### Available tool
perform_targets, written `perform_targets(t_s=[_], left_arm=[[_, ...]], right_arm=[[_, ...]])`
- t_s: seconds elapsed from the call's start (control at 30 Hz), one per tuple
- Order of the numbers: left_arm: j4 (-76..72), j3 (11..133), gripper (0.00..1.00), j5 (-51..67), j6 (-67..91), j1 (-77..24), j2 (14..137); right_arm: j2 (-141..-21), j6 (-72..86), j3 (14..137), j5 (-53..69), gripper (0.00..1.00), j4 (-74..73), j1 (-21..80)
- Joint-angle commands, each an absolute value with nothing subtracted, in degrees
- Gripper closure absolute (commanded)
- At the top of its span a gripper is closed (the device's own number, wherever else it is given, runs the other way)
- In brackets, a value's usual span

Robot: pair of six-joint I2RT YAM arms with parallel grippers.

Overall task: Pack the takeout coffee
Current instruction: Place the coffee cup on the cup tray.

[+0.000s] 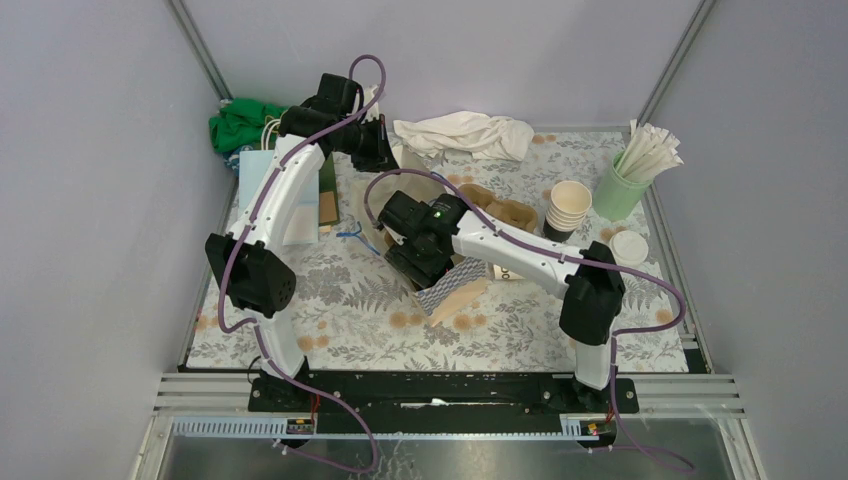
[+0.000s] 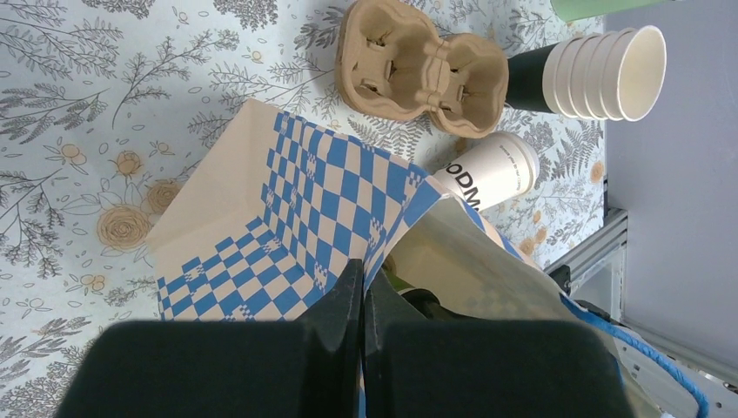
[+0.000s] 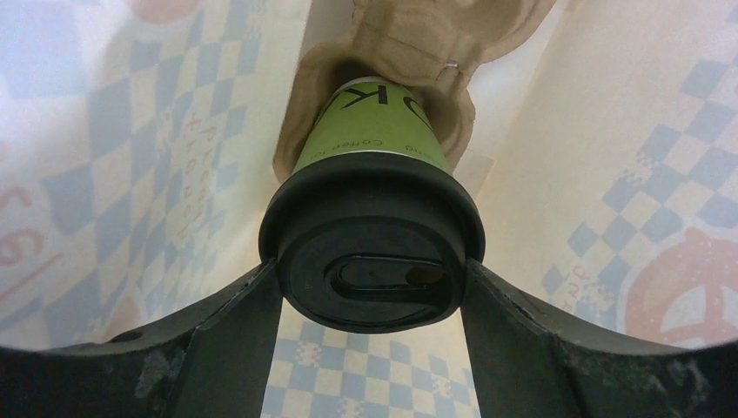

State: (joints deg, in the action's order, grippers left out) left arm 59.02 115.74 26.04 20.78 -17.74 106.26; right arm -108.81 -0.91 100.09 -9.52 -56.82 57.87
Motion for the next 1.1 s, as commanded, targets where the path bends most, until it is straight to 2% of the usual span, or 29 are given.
perform_targets(t_s=[0.0,1.07], left_arm=[[53.09,116.84,1.00,24.48,20.39,-17.04,105.32],[50.12,114.80,1.00,23.17,21.27,-16.70,108.11]], right_arm=[[-111.26,2.64,101.70,-6.06,0.77,-61.50,56.28],[-123.04,6.59,105.29,-3.89,0.77,-63.63,51.23]])
